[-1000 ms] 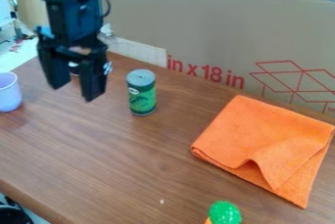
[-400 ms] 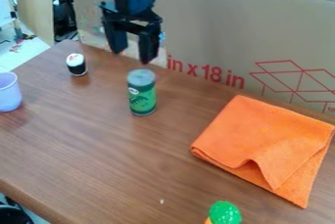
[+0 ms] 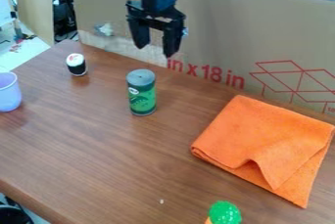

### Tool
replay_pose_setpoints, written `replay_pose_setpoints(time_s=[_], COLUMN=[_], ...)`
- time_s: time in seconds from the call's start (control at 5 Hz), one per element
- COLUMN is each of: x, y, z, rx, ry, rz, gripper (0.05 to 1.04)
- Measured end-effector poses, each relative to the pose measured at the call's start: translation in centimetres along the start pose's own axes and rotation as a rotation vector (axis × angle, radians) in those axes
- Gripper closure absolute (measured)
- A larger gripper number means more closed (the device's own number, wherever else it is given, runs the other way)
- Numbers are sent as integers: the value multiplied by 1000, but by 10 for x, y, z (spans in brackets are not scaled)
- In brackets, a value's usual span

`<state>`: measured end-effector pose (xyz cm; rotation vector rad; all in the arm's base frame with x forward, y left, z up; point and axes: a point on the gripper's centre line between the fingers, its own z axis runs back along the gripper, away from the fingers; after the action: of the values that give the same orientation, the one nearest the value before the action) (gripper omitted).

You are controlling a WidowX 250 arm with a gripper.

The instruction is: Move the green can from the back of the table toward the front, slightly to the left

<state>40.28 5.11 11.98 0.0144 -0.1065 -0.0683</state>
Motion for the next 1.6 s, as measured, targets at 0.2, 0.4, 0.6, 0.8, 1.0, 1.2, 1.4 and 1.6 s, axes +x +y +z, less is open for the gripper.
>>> replay_pose_setpoints(time_s=[0.2,0.4,0.6,0.8,1.0,1.2,1.4,1.6], x=[8,9,9,9,6,3,-7,-23], y=[5,6,8,9,3,2,-1,-3], z=[-14,-29,-32,-43,-53,-57,-70,-82], rx=[27,43,57,54,15,12,3,-5], ry=[34,58,64,76,71,77,103,152], rz=[26,48,59,52,28,24,23,41], gripper=[83,83,83,83,83,83,83,83])
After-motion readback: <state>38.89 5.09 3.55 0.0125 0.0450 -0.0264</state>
